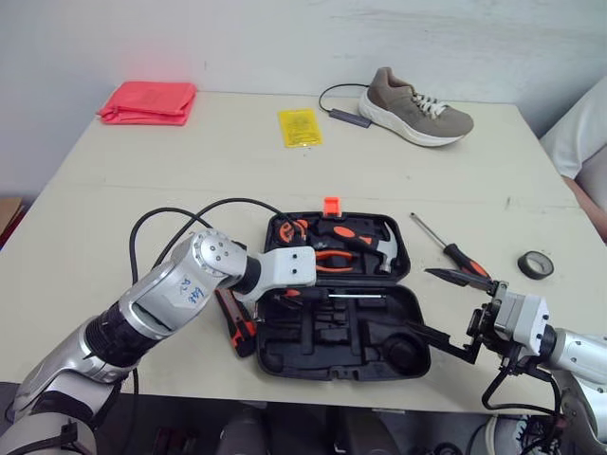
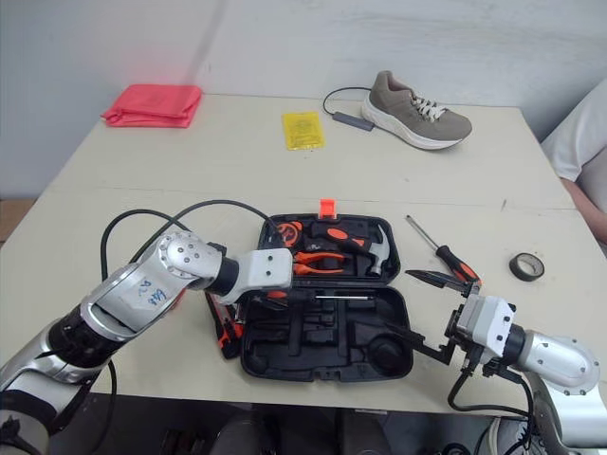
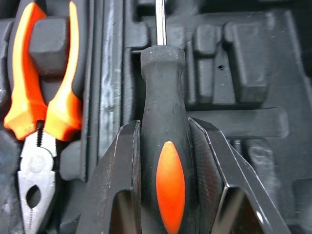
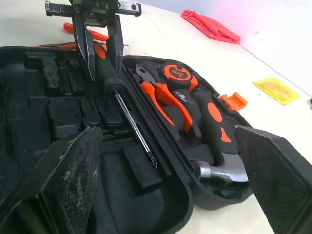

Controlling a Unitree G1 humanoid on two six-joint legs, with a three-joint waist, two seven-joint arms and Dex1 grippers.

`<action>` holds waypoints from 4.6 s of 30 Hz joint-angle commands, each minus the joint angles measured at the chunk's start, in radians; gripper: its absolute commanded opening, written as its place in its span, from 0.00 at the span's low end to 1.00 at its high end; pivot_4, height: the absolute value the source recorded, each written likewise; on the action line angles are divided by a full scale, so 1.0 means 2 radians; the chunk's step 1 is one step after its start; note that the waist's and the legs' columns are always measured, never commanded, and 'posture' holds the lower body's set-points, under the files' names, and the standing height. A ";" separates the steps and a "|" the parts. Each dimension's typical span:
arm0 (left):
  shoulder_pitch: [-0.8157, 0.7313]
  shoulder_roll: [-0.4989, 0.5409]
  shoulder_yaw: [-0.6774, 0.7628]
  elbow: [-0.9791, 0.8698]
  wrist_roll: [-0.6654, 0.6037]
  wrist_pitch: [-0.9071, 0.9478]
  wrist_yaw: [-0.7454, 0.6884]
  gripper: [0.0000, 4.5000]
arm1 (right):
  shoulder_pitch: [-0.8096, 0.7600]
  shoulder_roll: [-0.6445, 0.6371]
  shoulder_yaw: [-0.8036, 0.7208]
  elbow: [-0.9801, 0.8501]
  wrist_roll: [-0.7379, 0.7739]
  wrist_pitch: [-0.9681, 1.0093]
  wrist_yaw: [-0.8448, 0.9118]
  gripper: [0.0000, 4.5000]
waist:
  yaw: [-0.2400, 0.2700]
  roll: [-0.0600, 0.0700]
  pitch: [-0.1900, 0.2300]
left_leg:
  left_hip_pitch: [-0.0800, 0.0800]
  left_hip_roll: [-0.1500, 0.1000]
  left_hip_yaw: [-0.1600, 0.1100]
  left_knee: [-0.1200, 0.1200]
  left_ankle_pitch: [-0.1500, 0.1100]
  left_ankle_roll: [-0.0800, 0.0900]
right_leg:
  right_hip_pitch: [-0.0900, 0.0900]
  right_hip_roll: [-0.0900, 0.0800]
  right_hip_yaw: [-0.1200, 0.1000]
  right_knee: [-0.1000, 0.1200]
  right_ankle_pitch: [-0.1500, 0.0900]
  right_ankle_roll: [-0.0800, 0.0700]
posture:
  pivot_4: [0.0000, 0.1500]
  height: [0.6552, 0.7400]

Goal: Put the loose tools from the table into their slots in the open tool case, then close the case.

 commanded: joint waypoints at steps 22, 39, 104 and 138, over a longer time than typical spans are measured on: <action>-0.003 -0.014 -0.010 0.001 0.033 -0.017 -0.003 0.18 | 0.010 -0.005 -0.013 -0.021 0.010 -0.005 0.001 1.00 | 0.000 0.000 0.000 | 0.000 0.000 0.000 0.000 0.000 0.000 | 0.000 0.000 0.000 0.000 0.000 0.000 | 1.00 1.00; 0.019 -0.009 0.073 -0.022 -0.018 -0.057 -0.022 0.80 | 0.026 -0.005 -0.016 -0.034 0.013 0.000 0.001 1.00 | 0.001 0.000 0.000 | 0.000 0.001 0.000 0.001 0.000 0.000 | 0.000 0.000 0.000 0.001 0.000 0.000 | 1.00 1.00; 0.090 -0.200 0.120 0.167 -0.052 -0.290 -0.003 0.02 | 0.069 0.007 -0.026 -0.051 0.006 -0.001 -0.045 1.00 | 0.012 0.006 -0.007 | 0.010 0.002 -0.004 -0.002 -0.005 0.003 | 0.016 -0.004 -0.003 -0.009 0.000 0.000 | 1.00 1.00; 0.368 0.078 0.596 0.458 -0.158 -0.465 -0.013 0.98 | 0.191 0.065 -0.294 0.317 0.013 -0.157 -0.095 1.00 | -0.007 0.004 -0.004 | 0.011 0.000 -0.001 -0.017 -0.003 -0.001 | 0.009 -0.009 -0.004 -0.011 -0.001 -0.004 | 1.00 1.00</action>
